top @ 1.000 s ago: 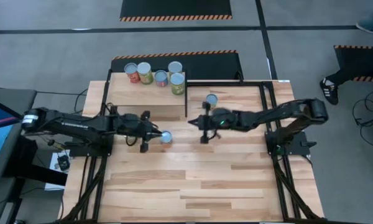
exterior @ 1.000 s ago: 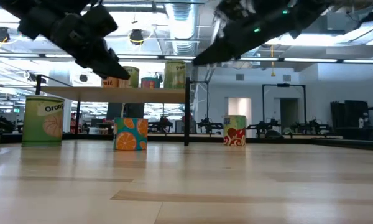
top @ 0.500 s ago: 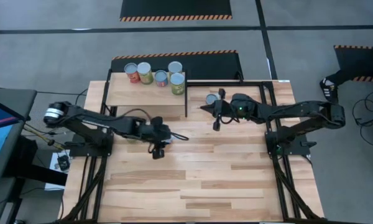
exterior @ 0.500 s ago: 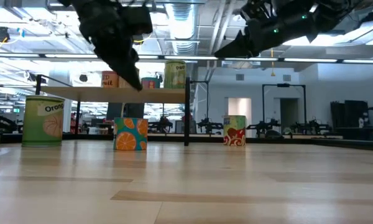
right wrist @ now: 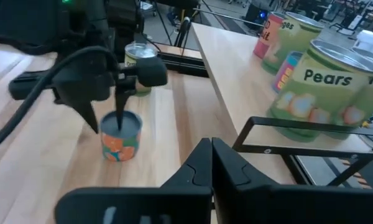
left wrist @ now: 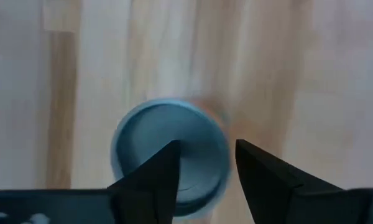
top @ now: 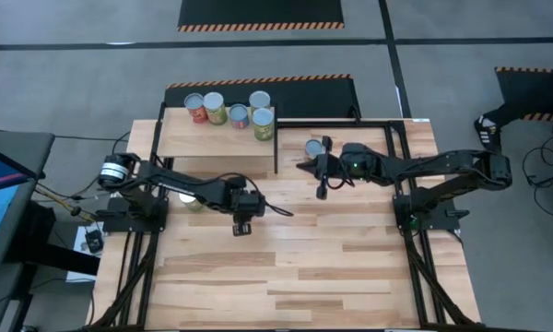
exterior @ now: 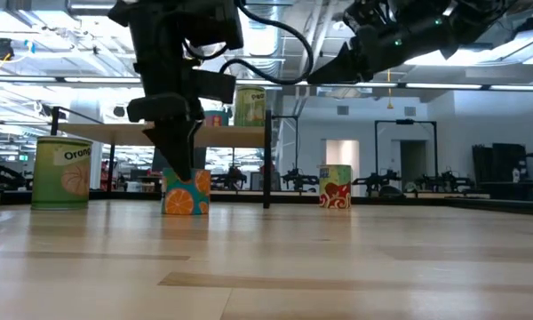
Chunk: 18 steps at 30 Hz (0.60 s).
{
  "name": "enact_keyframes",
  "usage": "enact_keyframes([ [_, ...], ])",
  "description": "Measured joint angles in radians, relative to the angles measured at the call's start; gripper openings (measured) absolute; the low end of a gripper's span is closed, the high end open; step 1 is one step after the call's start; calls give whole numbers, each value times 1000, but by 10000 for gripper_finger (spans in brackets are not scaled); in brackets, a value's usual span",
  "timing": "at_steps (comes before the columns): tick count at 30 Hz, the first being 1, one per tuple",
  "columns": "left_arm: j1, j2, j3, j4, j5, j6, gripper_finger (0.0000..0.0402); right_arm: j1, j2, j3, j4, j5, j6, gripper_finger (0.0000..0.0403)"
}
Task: Pick and place cans onto a shelf
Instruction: Put the bottom canned orange on the shelf
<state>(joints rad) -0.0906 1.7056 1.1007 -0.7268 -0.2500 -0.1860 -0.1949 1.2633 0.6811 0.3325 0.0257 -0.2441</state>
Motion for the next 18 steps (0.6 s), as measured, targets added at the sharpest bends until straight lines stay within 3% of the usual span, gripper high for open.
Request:
enact_keyframes([
  [6, 1, 0, -5, 2, -7, 31, 114, 5, 0, 0, 9, 0, 0, 13],
  [13, -2, -11, -5, -2, 0, 135, 14, 5, 0, 0, 7, 1, 0, 13],
  [18, 23, -74, 34, -90, 20, 206, 6, 5, 0, 0, -2, 1, 0, 13],
])
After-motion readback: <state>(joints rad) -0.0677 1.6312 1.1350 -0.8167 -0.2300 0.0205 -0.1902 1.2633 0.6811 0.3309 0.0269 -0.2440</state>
